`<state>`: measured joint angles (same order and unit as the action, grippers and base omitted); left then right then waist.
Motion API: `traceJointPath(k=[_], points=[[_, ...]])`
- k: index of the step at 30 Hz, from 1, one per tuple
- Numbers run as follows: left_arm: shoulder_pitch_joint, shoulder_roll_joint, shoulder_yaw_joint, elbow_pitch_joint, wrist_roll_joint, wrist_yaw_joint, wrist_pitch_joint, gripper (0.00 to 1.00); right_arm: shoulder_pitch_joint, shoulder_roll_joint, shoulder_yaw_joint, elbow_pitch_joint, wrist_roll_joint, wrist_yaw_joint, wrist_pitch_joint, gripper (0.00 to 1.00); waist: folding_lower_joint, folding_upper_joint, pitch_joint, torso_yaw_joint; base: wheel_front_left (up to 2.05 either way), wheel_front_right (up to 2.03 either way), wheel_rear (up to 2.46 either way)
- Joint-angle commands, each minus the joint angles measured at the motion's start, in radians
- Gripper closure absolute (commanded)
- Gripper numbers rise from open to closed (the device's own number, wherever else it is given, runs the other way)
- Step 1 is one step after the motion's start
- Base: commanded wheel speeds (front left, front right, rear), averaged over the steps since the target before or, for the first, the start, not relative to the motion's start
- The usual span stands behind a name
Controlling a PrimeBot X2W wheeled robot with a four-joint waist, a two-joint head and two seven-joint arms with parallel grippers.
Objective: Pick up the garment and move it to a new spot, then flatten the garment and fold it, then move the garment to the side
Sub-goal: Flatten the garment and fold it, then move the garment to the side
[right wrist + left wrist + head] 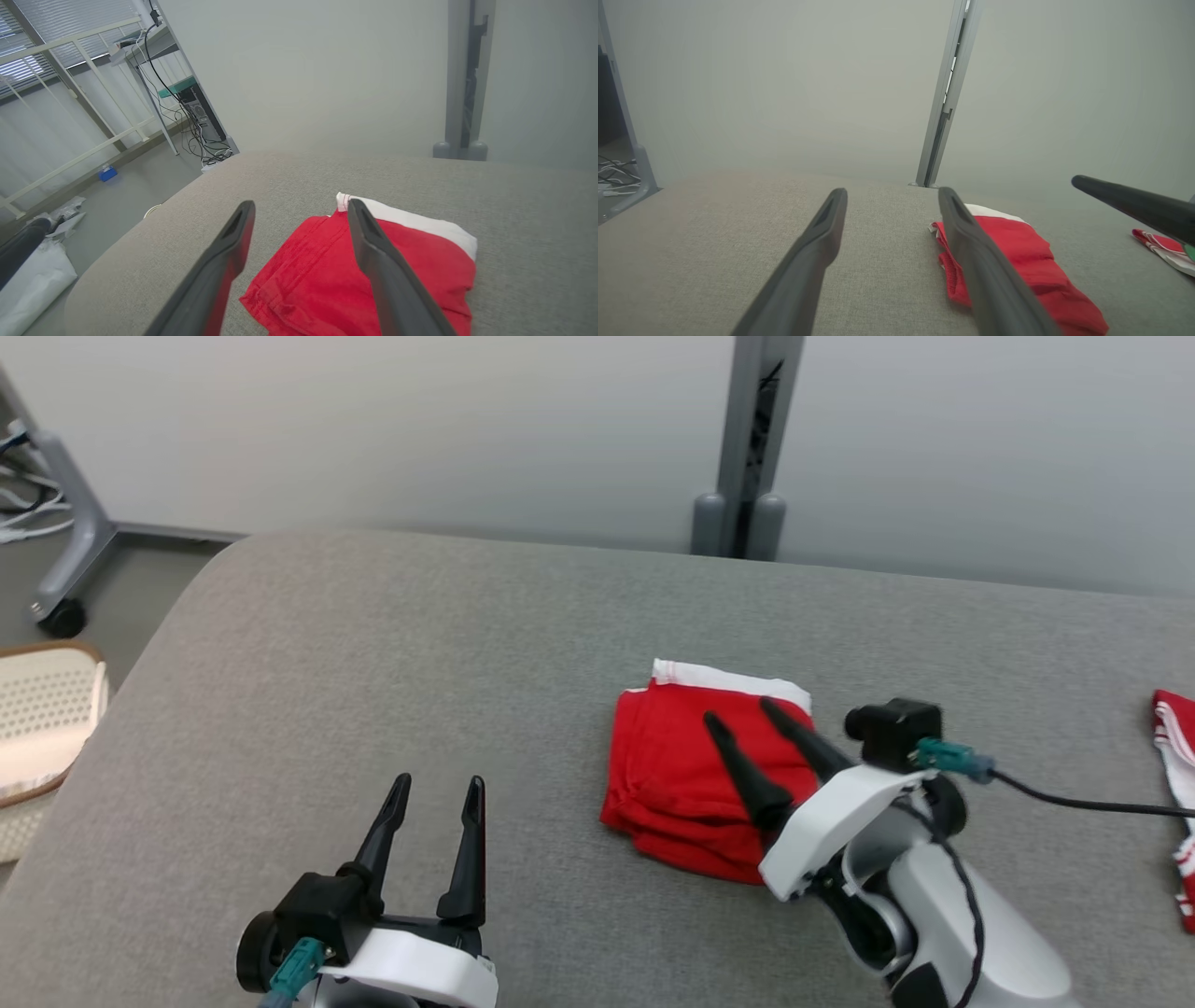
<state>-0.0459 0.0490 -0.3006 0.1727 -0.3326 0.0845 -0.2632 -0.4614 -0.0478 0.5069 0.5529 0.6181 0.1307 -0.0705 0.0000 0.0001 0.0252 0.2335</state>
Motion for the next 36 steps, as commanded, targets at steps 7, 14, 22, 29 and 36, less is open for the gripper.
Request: traceJointPath(k=[7,14,22,29,36], points=[[-0.019,0.004,0.031,-0.047,0.012,0.003,-0.002,0.0,0.054,-0.022,-0.233,-0.142,-0.307,0.0,0.033,0.0,0.0,-0.0001,-0.026,-0.089,0.0,0.0,0.0],[-0.027,0.004,0.055,-0.071,0.01,0.015,-0.001,0.0,0.163,-0.044,-0.367,-0.289,-0.493,0.0,-0.001,0.0,0.0,-0.0001,-0.01,-0.122,0.0,0.0,0.0],[0.018,0.004,0.065,-0.085,0.006,0.031,-0.002,0.0,0.307,-0.016,-0.492,-0.327,-0.527,0.0,-0.109,0.0,0.0,-0.0001,-0.005,-0.137,0.0,0.0,0.0],[0.045,0.004,0.073,-0.091,0.012,0.036,-0.002,0.0,0.344,-0.006,-0.502,-0.309,-0.54,0.0,-0.132,0.0,0.0,-0.0001,-0.003,-0.142,0.0,0.0,0.0],[0.022,0.004,0.063,-0.089,0.018,0.025,-0.001,0.0,0.318,-0.005,-0.488,-0.295,-0.51,0.0,-0.104,0.0,0.0,-0.0001,0.012,-0.127,0.0,0.0,0.0]])
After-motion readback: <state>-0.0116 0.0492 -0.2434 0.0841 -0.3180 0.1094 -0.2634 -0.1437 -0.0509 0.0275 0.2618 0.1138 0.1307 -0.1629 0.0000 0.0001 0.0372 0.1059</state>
